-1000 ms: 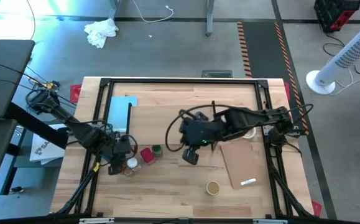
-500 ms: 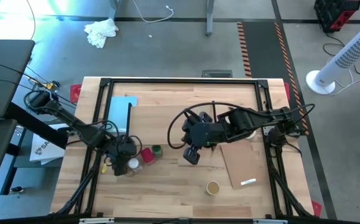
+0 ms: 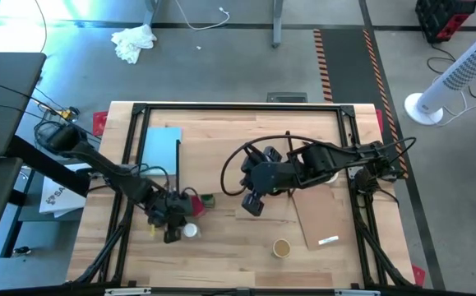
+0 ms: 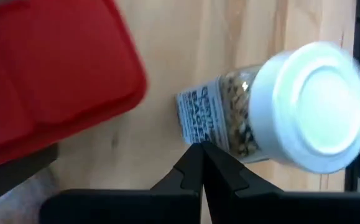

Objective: Shelf spices
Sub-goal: Move the white seasoning bottle to the bottom right of the table

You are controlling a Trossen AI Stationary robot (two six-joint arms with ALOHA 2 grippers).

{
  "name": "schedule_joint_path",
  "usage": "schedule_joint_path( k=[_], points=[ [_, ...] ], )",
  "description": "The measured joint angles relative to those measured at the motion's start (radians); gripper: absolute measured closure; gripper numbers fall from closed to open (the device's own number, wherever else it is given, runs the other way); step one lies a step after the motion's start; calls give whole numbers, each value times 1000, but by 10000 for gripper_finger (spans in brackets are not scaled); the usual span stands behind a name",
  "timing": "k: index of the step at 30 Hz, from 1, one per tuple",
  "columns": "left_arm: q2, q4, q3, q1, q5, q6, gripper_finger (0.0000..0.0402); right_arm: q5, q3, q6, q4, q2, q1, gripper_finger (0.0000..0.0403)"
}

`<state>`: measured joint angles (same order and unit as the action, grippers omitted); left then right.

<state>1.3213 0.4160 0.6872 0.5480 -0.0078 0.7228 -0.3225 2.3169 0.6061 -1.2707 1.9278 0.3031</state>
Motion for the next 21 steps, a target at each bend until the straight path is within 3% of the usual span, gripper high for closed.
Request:
schedule_joint_path(
  k=[8,21],
  points=[
    [72,-43,87,15,32,4,402,0,0,-1,-21,0,1,403],
    [133,-89,134,22,-26,-70,401,-3,0,-3,-23,0,1,403]
  ],
)
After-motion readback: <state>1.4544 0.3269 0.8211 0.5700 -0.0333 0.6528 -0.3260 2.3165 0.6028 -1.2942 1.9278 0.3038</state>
